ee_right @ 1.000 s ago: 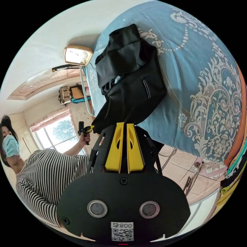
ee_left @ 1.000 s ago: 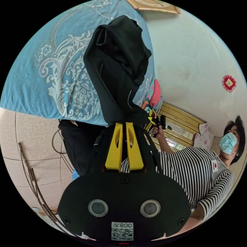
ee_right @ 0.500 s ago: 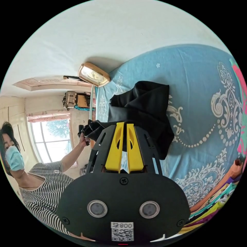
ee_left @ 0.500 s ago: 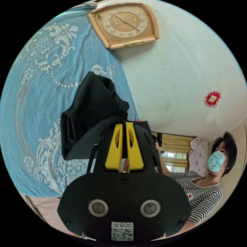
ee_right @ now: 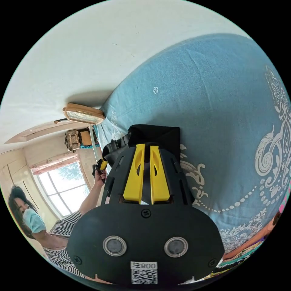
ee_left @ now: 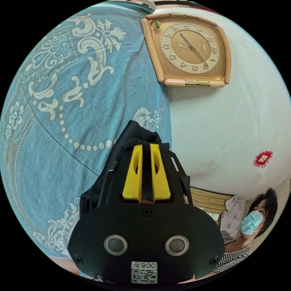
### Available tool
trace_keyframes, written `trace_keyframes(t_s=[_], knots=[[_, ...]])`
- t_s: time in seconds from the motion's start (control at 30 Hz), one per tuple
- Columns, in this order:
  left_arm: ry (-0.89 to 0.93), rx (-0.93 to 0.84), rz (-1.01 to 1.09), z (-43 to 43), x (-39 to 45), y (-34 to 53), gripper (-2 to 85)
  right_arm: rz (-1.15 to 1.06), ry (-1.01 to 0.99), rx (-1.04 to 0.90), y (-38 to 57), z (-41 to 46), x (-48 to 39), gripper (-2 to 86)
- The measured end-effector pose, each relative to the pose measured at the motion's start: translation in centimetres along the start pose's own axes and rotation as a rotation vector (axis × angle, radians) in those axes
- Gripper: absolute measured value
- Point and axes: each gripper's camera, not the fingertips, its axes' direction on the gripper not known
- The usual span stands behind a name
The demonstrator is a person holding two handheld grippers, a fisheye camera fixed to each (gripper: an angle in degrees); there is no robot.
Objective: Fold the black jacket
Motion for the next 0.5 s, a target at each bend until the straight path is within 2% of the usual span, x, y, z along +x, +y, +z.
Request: trace_keyframes(t_s=[0.13,0.2,0.37,0.5], knots=[[0.196,0.047,-0.046,-0.7,0.2,-0.5,6.0,0.048,-0.148,0.046,-0.7,-0.7,0.0,3.7],[0.233,0.089,-0.033,-1.2,0.8,-0.5,5.3,0.061,-0.199,0.055,-0.7,-1.1,-0.6,4.1],[0.186,0.224,0.085,-2.6,4.2,1.1,1.3,0.12,-0.318,0.111,-0.1,-2.8,-3.0,4.2],[0.062,0.033,0.232,0.6,8.5,2.5,0.4,0.117,-0.389,0.248,0.9,-5.6,-7.3,1.2]])
